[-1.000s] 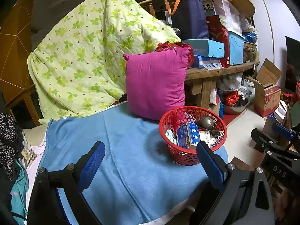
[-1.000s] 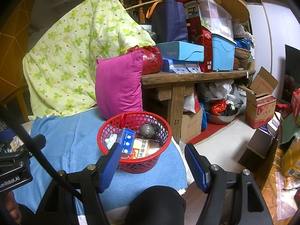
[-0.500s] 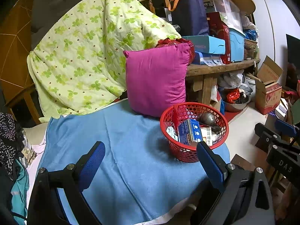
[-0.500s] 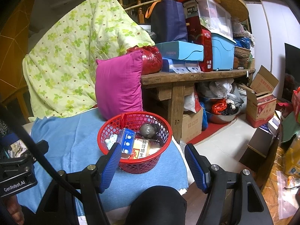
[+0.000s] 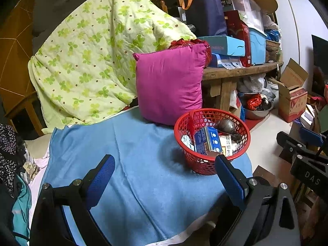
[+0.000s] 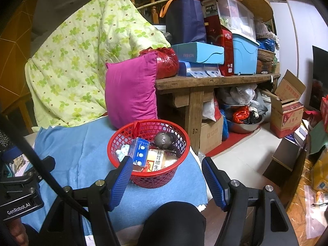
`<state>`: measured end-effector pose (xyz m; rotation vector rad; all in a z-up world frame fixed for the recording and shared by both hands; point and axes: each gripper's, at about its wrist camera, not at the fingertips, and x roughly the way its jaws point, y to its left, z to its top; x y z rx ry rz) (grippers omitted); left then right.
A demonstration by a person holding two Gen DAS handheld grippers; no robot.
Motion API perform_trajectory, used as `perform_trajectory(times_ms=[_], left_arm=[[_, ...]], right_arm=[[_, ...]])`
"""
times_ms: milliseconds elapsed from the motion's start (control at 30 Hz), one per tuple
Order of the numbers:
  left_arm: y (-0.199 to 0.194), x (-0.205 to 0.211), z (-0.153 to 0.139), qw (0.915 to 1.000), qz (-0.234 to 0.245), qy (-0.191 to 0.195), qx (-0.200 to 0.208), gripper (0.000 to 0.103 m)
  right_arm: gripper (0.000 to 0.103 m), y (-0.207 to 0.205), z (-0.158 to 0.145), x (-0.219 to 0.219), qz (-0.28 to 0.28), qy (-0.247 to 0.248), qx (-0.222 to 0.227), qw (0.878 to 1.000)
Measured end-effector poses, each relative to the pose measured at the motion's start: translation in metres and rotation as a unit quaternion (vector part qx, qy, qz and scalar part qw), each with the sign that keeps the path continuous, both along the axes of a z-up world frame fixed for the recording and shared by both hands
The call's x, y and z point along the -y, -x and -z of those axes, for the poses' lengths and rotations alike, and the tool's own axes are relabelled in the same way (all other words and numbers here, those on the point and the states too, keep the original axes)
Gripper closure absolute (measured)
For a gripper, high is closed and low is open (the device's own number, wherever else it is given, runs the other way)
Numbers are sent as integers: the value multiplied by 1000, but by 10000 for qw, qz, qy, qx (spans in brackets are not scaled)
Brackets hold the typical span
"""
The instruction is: Collect trash
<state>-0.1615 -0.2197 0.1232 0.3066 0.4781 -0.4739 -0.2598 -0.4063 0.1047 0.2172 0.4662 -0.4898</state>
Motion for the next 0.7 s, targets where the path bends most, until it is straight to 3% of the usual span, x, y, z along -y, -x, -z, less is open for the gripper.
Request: perform_trajectory(times_ms=[700], left_arm=[[-3, 0, 6, 9999, 78, -13, -108, 5]], right_arm=[[30, -5, 2, 2, -52, -10, -20, 10000]])
